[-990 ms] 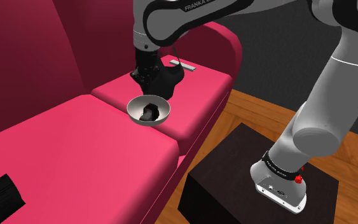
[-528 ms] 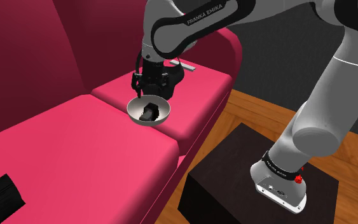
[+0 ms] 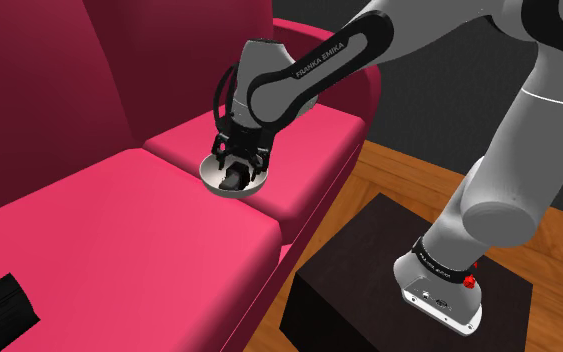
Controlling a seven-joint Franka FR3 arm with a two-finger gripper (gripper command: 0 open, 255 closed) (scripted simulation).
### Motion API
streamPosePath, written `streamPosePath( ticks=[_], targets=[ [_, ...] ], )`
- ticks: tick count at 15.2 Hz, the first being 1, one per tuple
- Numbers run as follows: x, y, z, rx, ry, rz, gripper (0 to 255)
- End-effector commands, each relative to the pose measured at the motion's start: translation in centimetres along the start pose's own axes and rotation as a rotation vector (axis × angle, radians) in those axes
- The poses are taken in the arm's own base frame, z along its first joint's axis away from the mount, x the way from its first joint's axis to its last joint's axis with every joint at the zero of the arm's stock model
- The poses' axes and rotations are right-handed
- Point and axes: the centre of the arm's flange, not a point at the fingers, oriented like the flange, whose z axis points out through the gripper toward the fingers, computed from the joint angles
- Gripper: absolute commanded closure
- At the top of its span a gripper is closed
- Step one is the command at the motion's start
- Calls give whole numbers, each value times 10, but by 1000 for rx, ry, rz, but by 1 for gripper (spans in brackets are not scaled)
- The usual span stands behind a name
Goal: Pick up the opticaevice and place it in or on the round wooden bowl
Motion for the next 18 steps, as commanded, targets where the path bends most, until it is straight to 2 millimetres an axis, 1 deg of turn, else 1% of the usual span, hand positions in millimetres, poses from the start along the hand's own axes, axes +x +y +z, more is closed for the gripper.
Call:
streamPosePath(
  ticks=[1,3,11,12,18],
  targets=[
    [0,0,11,1,0,8,0],
    [0,0,25,1,0,8,0],
    [0,0,25,1,0,8,0],
    [0,0,25,1,0,8,255],
    [-1,0,26,1,0,7,255]
  ],
)
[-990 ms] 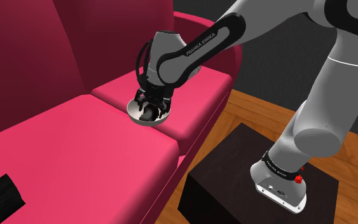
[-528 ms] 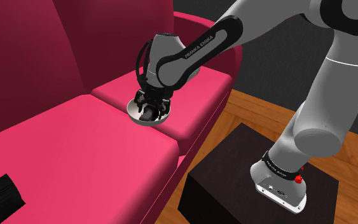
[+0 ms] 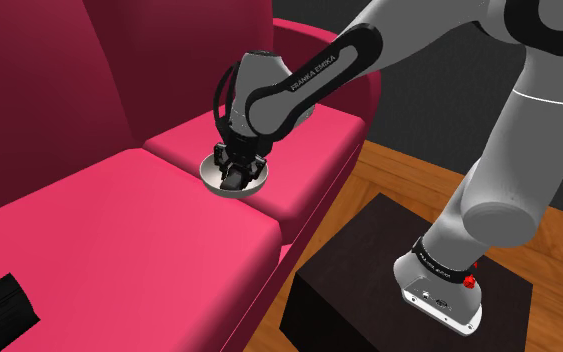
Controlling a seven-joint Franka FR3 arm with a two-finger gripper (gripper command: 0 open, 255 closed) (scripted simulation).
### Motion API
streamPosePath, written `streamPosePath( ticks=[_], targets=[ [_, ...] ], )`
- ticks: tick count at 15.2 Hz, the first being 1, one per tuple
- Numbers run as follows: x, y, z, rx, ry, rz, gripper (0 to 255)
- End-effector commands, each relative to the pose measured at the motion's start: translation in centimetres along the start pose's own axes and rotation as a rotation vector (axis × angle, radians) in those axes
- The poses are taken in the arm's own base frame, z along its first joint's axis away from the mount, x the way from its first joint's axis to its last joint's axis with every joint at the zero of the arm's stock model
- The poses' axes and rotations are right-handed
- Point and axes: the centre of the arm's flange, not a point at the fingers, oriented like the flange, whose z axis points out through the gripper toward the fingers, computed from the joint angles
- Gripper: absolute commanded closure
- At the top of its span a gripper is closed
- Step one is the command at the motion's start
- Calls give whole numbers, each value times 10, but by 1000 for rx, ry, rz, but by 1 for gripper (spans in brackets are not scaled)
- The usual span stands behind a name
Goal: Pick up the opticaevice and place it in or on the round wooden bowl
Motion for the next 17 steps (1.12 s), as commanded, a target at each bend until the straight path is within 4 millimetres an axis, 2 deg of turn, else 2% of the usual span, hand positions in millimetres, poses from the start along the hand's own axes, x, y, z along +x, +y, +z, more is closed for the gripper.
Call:
streamPosePath(
  ticks=[1,3,17],
  targets=[
    [-2,2,2,-7,-2,-2,255],
    [0,1,2,-7,-2,-2,255],
    [-7,-10,-70,-7,-2,-2,255]
  ],
)
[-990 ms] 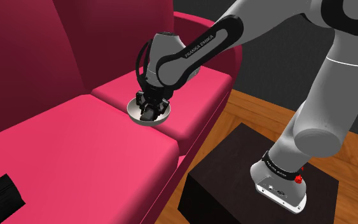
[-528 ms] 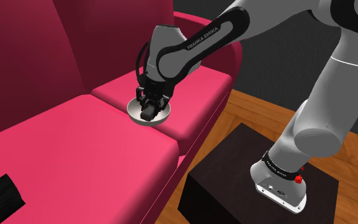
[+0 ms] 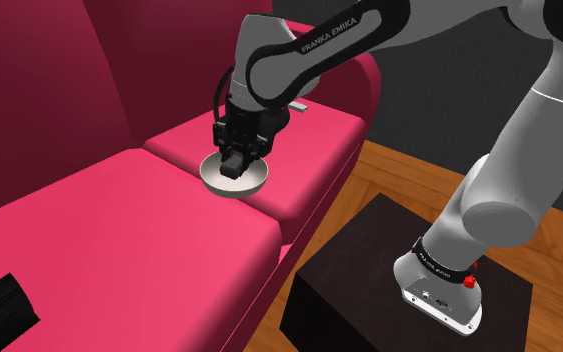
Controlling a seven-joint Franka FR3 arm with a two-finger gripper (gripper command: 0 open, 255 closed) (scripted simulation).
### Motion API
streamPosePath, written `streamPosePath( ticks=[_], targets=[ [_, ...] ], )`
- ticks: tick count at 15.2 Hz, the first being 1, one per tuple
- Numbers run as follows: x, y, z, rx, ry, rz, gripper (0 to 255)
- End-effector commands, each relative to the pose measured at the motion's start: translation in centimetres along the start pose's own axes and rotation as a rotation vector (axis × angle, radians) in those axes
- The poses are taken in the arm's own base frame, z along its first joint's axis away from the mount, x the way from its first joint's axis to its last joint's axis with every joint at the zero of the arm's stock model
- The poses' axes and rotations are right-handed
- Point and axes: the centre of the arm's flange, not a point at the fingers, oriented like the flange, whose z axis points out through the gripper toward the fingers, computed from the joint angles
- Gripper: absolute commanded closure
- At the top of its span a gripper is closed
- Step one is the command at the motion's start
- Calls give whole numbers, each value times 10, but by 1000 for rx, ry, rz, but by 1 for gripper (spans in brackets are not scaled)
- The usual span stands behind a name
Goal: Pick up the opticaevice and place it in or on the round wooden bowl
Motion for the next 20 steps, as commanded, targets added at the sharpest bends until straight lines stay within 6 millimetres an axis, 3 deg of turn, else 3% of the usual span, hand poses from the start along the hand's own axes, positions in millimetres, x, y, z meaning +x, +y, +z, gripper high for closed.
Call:
streamPosePath(
  ticks=[1,11,12,13,20],
  targets=[
    [-1,-1,-11,0,0,0,255],
    [-7,-9,-63,0,0,0,255],
    [-7,-9,-63,0,0,0,255],
    [13,-24,-63,0,0,0,255],
    [17,-19,-26,0,0,0,255]
  ],
)
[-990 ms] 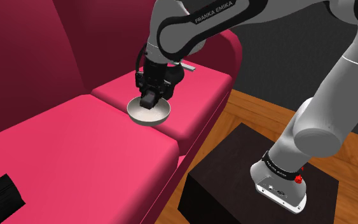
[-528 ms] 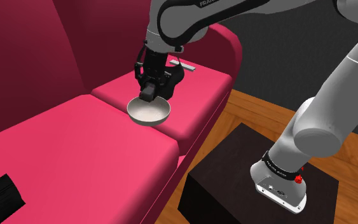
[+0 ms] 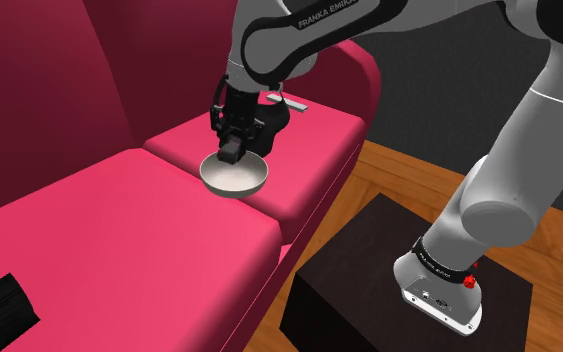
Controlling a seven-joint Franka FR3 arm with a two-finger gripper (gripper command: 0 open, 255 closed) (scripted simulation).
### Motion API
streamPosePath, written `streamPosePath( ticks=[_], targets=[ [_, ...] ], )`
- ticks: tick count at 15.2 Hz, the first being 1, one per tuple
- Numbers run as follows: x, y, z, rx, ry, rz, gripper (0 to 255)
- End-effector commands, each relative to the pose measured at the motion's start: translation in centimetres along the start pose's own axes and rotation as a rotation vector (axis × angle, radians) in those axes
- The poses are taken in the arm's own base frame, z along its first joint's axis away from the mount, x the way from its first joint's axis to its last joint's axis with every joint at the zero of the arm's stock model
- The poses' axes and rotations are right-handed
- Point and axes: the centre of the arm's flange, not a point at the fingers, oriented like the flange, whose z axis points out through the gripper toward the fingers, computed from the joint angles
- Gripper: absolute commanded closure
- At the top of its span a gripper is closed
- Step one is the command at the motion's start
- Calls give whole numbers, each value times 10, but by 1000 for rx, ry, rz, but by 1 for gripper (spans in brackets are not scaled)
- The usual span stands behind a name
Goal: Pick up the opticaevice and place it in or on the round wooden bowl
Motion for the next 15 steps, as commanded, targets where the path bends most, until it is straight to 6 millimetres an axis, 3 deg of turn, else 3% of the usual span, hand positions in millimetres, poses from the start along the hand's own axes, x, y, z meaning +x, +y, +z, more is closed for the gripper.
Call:
streamPosePath(
  ticks=[1,6,14,15],
  targets=[
    [2,1,10,1,0,0,255],
    [5,5,36,1,0,0,255],
    [5,5,37,1,0,0,255],
    [5,5,37,1,0,0,0]
  ],
)
